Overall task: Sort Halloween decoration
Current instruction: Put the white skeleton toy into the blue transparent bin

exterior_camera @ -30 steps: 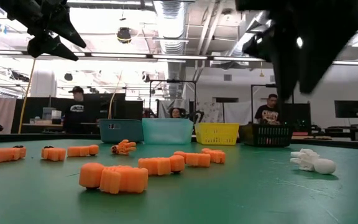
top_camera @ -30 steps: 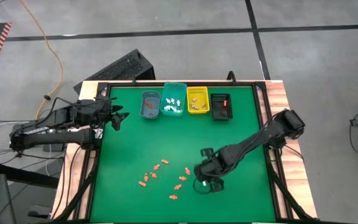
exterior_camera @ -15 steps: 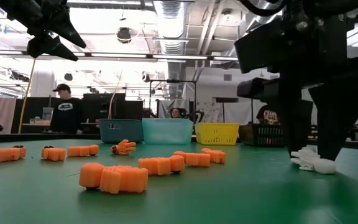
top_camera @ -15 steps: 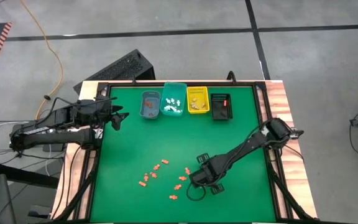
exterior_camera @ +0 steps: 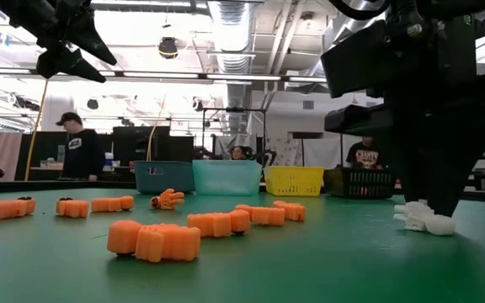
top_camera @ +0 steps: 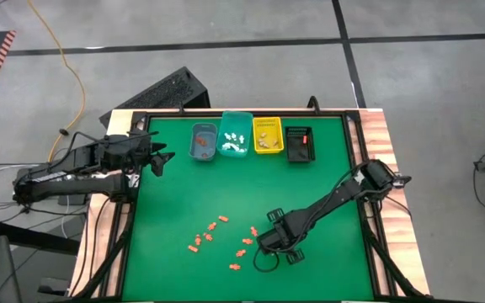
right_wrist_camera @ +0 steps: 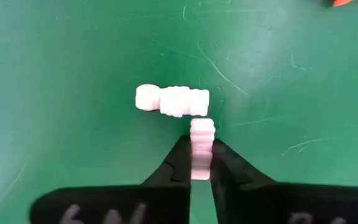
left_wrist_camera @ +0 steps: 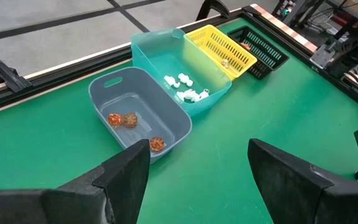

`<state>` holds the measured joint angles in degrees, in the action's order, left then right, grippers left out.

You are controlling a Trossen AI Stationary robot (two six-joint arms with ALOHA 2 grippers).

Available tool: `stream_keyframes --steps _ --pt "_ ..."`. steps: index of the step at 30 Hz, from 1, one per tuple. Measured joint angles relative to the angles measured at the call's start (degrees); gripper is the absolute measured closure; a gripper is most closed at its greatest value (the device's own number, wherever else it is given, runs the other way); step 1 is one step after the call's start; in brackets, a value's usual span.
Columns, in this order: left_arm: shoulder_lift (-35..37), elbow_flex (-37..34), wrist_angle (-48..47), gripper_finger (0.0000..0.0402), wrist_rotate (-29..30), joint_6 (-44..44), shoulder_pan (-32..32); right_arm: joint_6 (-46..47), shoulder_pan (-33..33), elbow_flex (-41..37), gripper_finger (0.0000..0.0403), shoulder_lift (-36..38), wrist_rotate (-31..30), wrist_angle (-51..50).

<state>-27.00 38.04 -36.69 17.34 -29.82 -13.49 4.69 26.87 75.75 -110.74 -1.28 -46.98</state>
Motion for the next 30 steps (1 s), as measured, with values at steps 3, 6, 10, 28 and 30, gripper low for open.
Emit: stream_keyframes --steps 3,6,10,28,30 --pt "0.01 0.0 0.0 0.0141 -0.01 0.0 0.02 1.6 -0.03 0.0 0.0394 0.0 0.6 -0.06" --pt "0.0 0.0 0.0 0.0141 0.0 0.0 0.0 2.92 -0.56 -0.02 0.0394 0.0 2.59 0.24" --pt "0.02 0.0 -0.03 0.0141 -0.01 0.0 0.01 4.55 -1.56 -0.03 0.0395 0.39 3.07 0.52" --pt "0.02 0.0 -1.07 0.0141 -0.02 0.61 0.01 0.74 -19.38 -0.04 0.0397 11.13 -0.73 9.63" --pt "0.0 0.0 -1.63 0.0141 -0.04 0.61 0.0 0.85 -22.07 -0.04 0.0397 11.04 -0.78 13.64"
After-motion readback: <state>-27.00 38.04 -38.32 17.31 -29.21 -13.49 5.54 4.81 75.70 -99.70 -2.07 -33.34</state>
